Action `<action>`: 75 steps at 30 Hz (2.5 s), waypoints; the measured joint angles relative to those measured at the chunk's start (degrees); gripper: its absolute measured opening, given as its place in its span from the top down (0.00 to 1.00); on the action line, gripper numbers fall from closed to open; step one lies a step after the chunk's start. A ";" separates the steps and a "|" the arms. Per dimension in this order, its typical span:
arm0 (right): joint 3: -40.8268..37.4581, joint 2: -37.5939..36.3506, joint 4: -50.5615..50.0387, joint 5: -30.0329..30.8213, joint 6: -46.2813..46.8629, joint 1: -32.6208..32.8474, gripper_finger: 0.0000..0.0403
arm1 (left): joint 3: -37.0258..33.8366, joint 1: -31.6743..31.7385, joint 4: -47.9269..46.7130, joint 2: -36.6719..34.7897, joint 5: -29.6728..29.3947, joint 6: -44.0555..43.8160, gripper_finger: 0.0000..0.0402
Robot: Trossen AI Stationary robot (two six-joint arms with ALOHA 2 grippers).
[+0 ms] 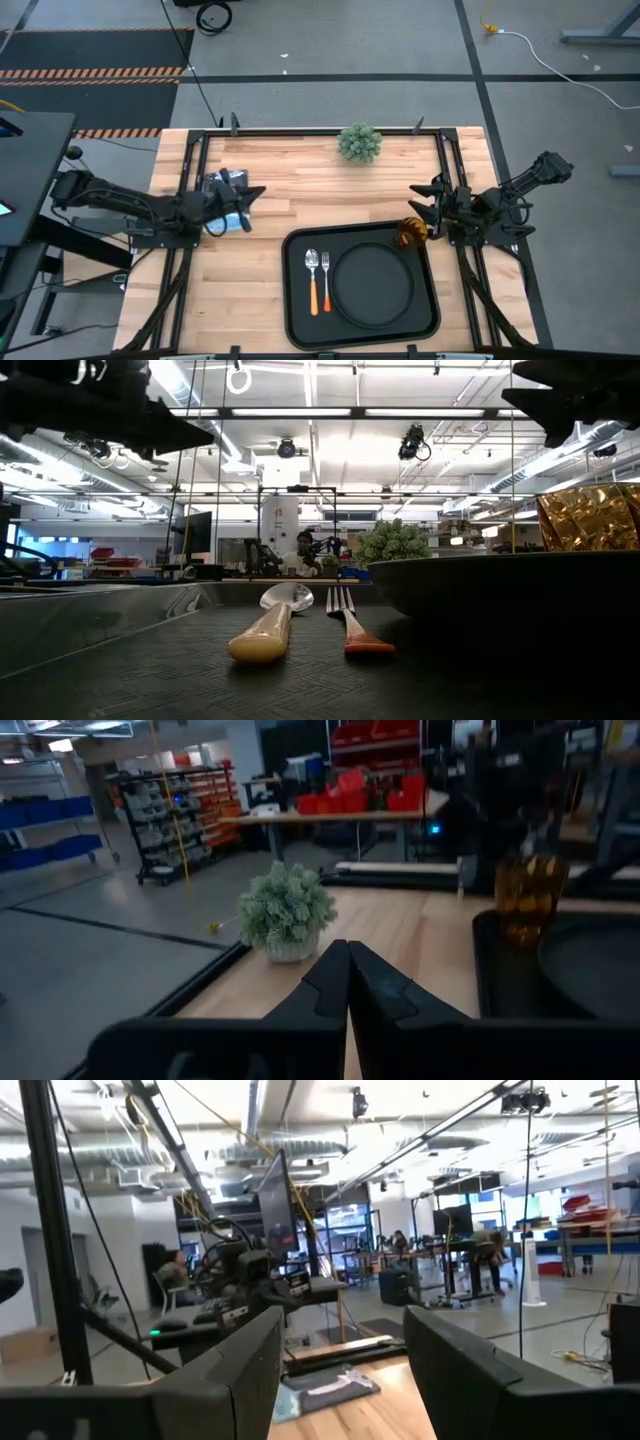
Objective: Pick and place plate/cup/fork/spoon on tray
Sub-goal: Return to Home Position
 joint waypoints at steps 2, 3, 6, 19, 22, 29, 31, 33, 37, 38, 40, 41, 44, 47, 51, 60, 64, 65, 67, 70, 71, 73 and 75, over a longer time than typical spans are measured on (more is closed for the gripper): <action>0.02 0.00 -0.91 0.00 0.38 0.18 0.47 | -1.39 0.00 0.08 -2.83 -0.02 -0.31 0.98; 0.02 0.00 -1.49 0.01 0.65 0.20 0.47 | -1.97 -0.02 0.12 -4.22 -0.04 -0.33 0.98; 0.00 0.02 -2.62 0.04 2.69 0.20 0.47 | -3.19 -0.52 -0.09 -8.29 -0.56 -0.62 0.98; 0.02 0.02 -2.21 0.25 5.01 0.20 0.47 | -10.28 -4.11 -1.33 -27.77 0.37 -3.44 0.98; 0.01 0.03 -1.42 1.60 5.92 0.11 0.47 | -10.36 -4.81 -6.50 -32.00 1.51 -5.29 0.98; 0.02 0.04 0.34 4.25 8.27 -0.39 0.47 | -10.36 -5.01 -10.02 -39.46 8.70 -8.77 0.98; 0.00 0.04 -0.54 4.70 9.73 -0.39 0.47 | -10.36 -5.03 -10.31 -40.97 9.61 -9.22 0.98; -0.02 0.04 -1.45 4.71 10.96 -0.39 0.47 | -10.36 -5.03 -11.27 -41.97 9.84 -9.39 0.98; -0.02 0.04 -2.91 4.63 12.49 -0.39 0.47 | -10.36 -5.03 -13.82 -42.87 9.86 -9.25 0.98; -0.02 0.04 -3.74 4.61 13.11 -0.39 0.47 | -10.36 -5.03 -14.36 -42.83 9.87 -9.01 0.98; -0.02 0.04 -6.07 4.65 14.99 -0.39 0.48 | -10.36 -5.01 -14.70 -42.80 9.88 -7.85 0.98; -0.02 0.04 -7.42 4.91 16.07 -0.39 0.49 | -10.36 -5.01 -14.60 -42.80 9.87 -7.24 0.98; -0.02 0.04 -11.74 7.82 20.27 -0.39 0.52 | -10.36 -5.01 -14.23 -42.80 9.86 -5.02 0.98; -0.03 0.10 -17.70 11.61 25.85 -0.39 0.54 | -10.36 -5.01 -14.28 -42.80 10.82 -2.27 0.98; -0.04 0.22 -21.39 11.45 28.81 -0.39 0.54 | -10.38 -5.01 -14.23 -42.76 12.69 -0.01 0.97; -0.04 0.22 -21.31 11.43 27.18 -0.39 0.54 | -10.38 -4.98 -16.36 -42.71 12.31 -3.23 0.94; -0.04 0.22 -21.29 11.43 27.11 -0.39 0.54 | -10.38 -4.95 -16.35 -42.69 12.24 -4.85 0.94; -0.04 0.22 -21.31 11.41 27.08 -0.39 0.54 | -10.38 -4.94 -16.33 -42.69 12.24 -4.84 0.94; -0.04 0.22 -21.29 11.41 27.07 -0.39 0.54 | -10.38 -4.94 -16.33 -42.69 12.24 -4.86 0.94; -0.04 0.22 -21.29 11.39 27.07 -0.39 0.54 | -10.38 -4.94 -16.33 -42.69 12.24 -4.84 0.94; -0.04 0.22 -21.29 11.37 27.07 -0.39 0.54 | -10.38 -4.94 -16.33 -42.69 12.24 -4.86 0.94; -0.04 0.22 -21.26 11.35 27.07 -0.39 0.54 | -10.38 -4.94 -16.33 -42.69 12.24 -4.84 0.94; -0.04 0.22 -21.26 11.32 27.07 -0.39 0.54 | -10.38 -4.94 -16.33 -42.69 12.24 -4.86 0.94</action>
